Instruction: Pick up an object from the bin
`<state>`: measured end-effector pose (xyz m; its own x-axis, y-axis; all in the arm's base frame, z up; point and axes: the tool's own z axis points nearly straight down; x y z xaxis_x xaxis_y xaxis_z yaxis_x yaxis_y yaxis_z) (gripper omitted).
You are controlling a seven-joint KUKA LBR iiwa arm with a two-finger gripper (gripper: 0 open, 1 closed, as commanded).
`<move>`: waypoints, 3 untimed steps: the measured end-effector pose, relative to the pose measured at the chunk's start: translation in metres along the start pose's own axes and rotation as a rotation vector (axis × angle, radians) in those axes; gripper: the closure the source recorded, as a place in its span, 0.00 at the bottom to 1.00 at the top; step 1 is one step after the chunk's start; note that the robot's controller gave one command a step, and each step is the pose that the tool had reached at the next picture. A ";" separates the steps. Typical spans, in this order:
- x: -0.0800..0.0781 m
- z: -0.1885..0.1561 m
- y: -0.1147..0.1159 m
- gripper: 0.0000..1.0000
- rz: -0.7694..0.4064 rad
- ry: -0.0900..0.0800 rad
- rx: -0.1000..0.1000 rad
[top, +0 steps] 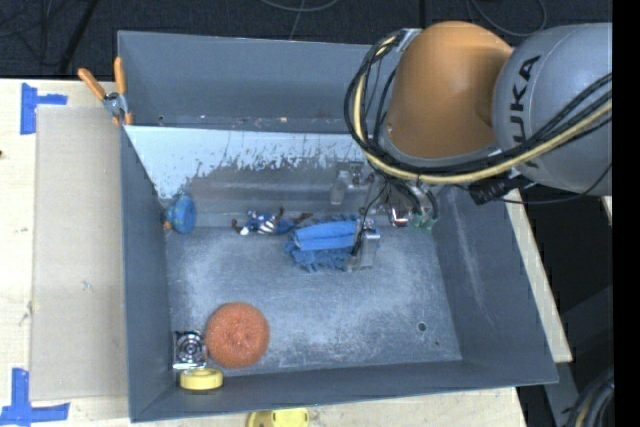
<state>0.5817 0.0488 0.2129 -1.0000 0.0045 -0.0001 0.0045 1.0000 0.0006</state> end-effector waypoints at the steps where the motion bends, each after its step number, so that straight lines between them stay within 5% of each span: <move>1: 0.019 0.037 0.008 0.00 -0.060 0.011 0.001; 2: 0.010 0.023 0.018 0.00 -0.132 -0.008 0.000; 3: -0.006 0.072 0.013 0.00 -0.038 -0.004 -0.001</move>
Offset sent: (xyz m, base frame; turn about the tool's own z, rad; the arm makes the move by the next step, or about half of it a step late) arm -0.0013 0.0313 -0.0672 -0.1886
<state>0.5880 0.0620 0.1406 -0.9994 -0.0335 -0.0044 -0.0335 0.9994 0.0013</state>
